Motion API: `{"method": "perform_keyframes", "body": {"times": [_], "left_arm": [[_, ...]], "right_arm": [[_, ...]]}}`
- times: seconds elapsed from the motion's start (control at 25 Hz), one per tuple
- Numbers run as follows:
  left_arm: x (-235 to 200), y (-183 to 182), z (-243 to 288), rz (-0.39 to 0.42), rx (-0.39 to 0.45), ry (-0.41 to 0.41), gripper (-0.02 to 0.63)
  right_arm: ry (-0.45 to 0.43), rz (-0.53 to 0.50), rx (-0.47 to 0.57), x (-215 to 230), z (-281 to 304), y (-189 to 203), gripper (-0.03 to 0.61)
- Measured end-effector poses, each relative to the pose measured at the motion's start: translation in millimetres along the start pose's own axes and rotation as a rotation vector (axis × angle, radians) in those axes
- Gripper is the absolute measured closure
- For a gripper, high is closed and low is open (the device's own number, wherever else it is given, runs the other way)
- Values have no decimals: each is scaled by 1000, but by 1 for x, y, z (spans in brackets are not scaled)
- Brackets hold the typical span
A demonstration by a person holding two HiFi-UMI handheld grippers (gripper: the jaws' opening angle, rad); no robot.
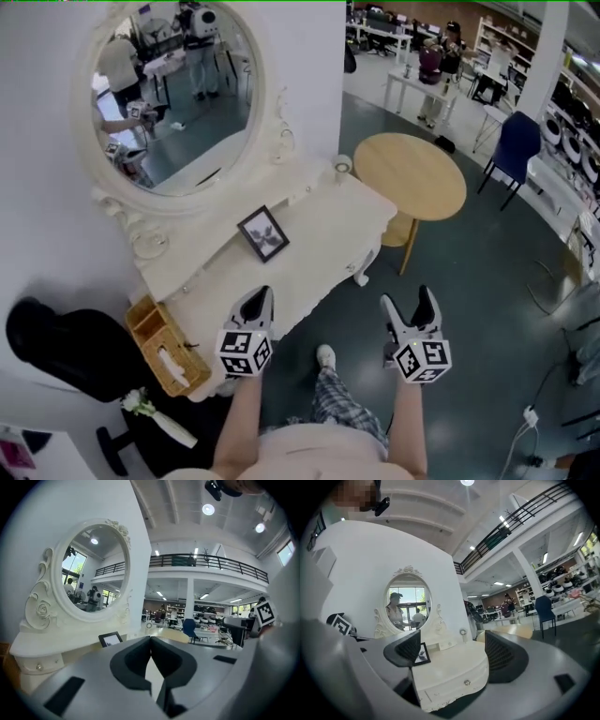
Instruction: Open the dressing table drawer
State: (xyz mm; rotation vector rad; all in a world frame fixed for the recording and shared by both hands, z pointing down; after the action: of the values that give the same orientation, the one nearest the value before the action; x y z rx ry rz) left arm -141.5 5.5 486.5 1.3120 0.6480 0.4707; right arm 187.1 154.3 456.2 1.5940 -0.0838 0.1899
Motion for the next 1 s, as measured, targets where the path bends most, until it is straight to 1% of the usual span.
{"method": "perform_keyframes", "body": {"times": [0.24,0.36,0.44,0.56,0.72,0.88,1.0], "left_arm": [[-14,-26,85,1,-1,-103,586],[-18,-29,109,-1,-20,-156,586],[-23,-32,119,0,-32,-189,586],[-30,-36,135,-5,-31,-223,586],[-37,-43,162,4,-24,-234,586],[-49,-45,186,-3,-20,-243,586],[-58,-47,204,-7,-34,-248,586]], "right_arm": [[-167,10,-20,41,130,-19,156],[-257,7,-46,50,178,-20,156],[-299,13,-67,52,204,-19,156],[-337,30,-96,51,236,-13,156],[-365,44,-117,51,266,-8,158],[-383,25,-129,51,293,-8,163],[-395,15,-150,50,314,-4,167]]}}
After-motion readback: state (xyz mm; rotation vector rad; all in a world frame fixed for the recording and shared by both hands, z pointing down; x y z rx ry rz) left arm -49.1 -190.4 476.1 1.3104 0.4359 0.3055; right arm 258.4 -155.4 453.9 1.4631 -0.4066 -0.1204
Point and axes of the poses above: the fingertips, and each gripper's own axes: z forward along the fingers, x to its right, y out of its underside, the point moved 9 cm from there along -z, backward along the fingers, and after that the axes turned 2 degrees about x, right-handed, at the moved point
